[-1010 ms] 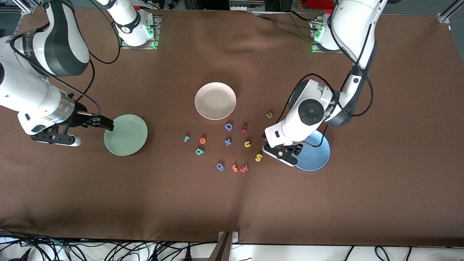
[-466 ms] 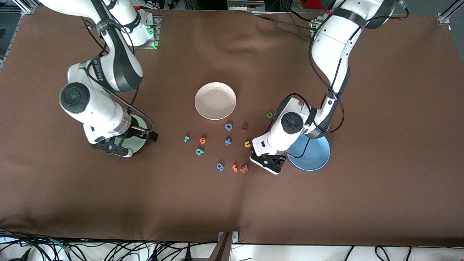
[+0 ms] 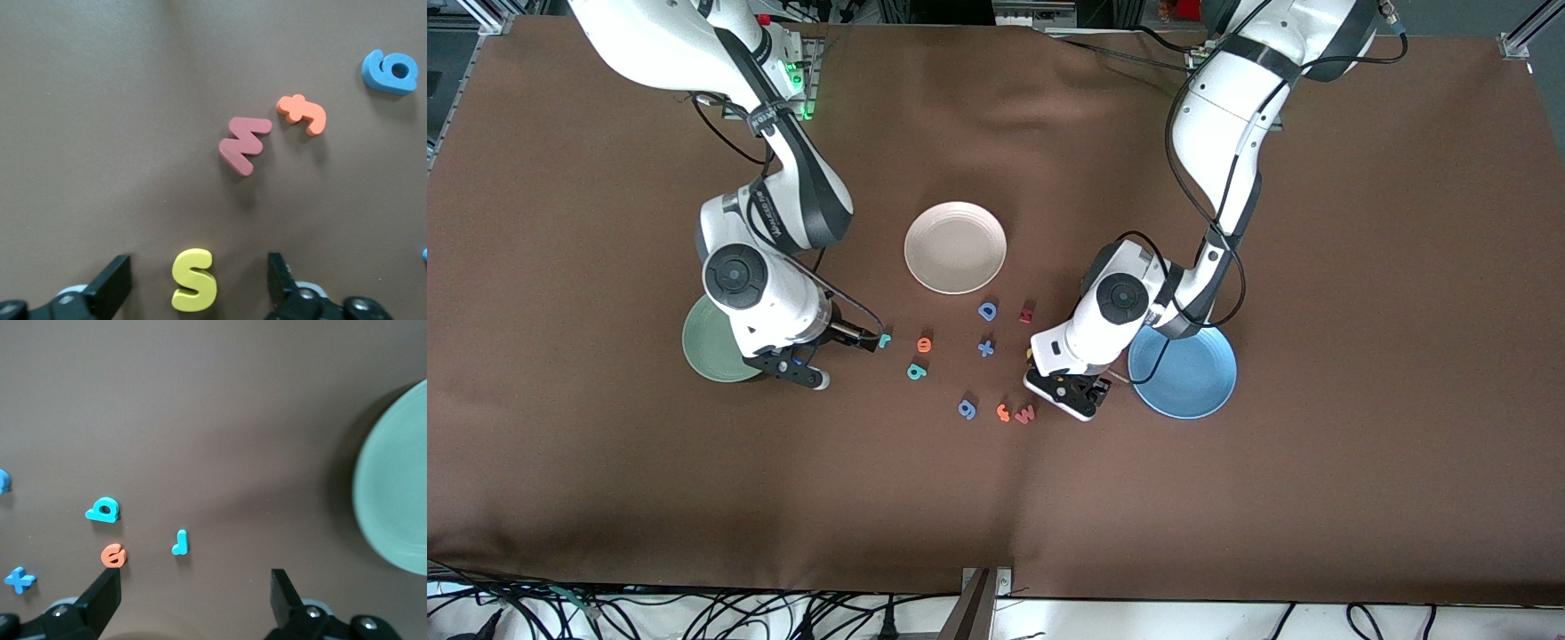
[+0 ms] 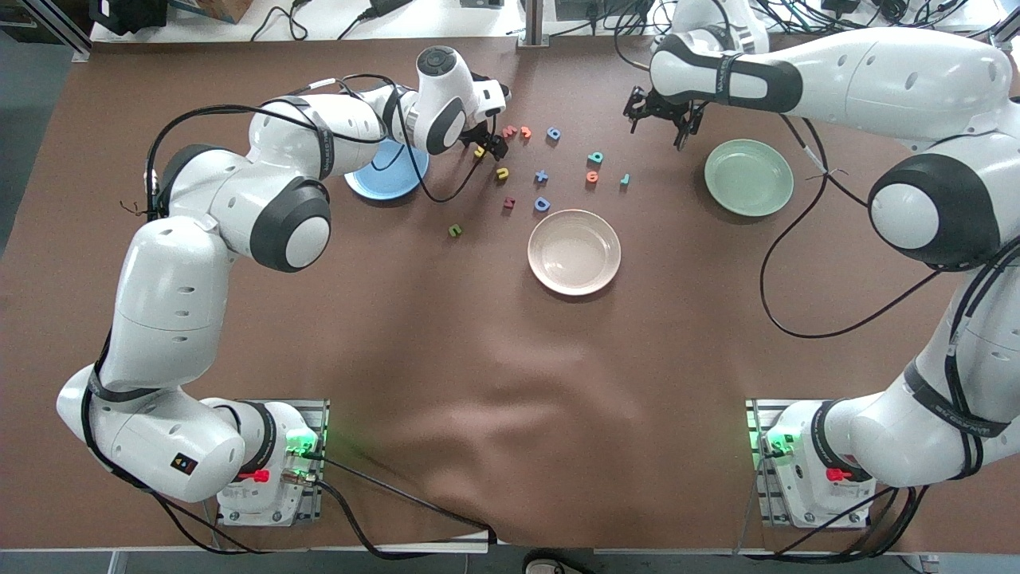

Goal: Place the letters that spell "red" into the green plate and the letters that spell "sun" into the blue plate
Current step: 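Grasp the yellow S with the left gripper while the right gripper reaches letters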

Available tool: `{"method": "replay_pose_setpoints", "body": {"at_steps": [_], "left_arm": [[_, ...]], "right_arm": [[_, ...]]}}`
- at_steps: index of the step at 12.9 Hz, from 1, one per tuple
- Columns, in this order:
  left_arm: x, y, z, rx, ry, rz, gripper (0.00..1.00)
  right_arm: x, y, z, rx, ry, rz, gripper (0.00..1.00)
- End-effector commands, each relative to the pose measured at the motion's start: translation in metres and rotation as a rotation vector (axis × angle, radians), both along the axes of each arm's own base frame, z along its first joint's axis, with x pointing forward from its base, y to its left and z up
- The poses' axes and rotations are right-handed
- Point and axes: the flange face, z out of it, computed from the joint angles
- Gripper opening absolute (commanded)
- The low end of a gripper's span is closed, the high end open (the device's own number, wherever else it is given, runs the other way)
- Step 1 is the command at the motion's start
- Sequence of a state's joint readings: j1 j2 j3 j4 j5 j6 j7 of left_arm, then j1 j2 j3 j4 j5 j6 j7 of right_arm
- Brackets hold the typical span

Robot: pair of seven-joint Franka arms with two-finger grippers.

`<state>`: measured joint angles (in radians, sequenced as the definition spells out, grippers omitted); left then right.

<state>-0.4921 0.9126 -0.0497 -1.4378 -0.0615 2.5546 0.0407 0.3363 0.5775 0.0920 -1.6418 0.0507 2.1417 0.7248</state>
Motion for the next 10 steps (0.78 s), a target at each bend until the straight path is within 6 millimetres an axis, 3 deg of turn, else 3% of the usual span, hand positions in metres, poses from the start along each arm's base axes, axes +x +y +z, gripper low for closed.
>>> {"method": "replay_pose_setpoints", "body": {"at_steps": [1, 2, 6, 10], "left_arm": [[0.002, -0.004, -0.002, -0.001, -0.008, -0.016, 0.45], [0.001, -0.004, -0.003, 0.000, -0.006, -0.017, 0.35], [0.000, -0.003, -0.003, 0.003, -0.001, -0.017, 0.17], [0.000, -0.004, 0.007, 0.004, -0.001, -0.015, 0.17]], "right_arm": [[-0.002, 0.014, -0.029, 0.036, 0.050, -0.045, 0.99], [-0.006, 0.019, -0.038, 0.033, 0.063, -0.038, 0.99], [-0.013, 0.030, -0.071, 0.027, 0.054, -0.021, 0.97], [-0.016, 0.027, -0.096, 0.016, 0.060, -0.012, 0.96]]}}
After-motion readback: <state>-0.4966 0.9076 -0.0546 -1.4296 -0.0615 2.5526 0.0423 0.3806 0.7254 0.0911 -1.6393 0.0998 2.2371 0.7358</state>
